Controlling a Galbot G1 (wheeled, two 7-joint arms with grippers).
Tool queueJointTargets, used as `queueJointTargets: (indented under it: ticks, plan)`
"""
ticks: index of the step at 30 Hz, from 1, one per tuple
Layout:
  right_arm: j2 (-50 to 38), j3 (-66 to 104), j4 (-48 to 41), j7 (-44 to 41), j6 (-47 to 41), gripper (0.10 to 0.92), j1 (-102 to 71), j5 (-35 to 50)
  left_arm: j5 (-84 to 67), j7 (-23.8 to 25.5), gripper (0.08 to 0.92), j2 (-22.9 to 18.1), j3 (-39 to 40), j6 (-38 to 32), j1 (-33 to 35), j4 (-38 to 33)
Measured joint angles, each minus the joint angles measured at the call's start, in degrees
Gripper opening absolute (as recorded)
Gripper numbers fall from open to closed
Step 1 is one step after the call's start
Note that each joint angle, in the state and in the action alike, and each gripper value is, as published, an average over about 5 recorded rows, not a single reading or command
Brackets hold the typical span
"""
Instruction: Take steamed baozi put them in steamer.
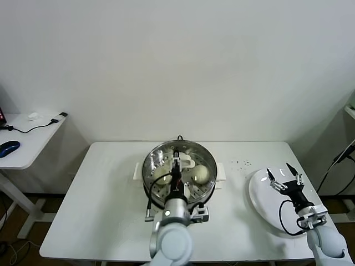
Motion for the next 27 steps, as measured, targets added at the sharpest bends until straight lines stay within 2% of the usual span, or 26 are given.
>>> queueJointTargets:
  ticks: [5,8,11,16,22,27]
  plan:
    - [-0.25,-0.12,0.38,0.61,-1.04,0.823,0.32,-0.43,-2.17,-0.34,0.764,2.17,-0.11,-0.19,2.47,-4.71]
    - [-0.36,-0.39,0.86,0.87,-1.87,0.823,0.34,-0.74,-4.03,-1.51,0.811,3.66,-0.75,-0.87,4.5,-7.5]
    - [-0.34,-0.69,1.42,1.08,-2.61,0.823,0.31,-1.16,-6.77,-4.15,0.821,5.0,-2.15,-2.42,6.93,-9.64]
    - [-0.03,-1.27,2.81,1.64,-3.63,0.823,0.2,-1.54,-14.72,-11.43,0.823,6.12,-6.93,-7.49,11.4,-12.32]
    - [1.01,-2.14,4.96,2.66,-4.37,0.823,0.06,-1.54,-28.93,-21.36,0.823,5.82,-16.41,-16.53,16.39,-14.28]
    - [2.12,-2.8,7.17,3.74,-5.08,0.823,-0.31,-1.93,-44.05,-25.75,0.823,4.69,-25.47,-23.99,19.77,-14.8]
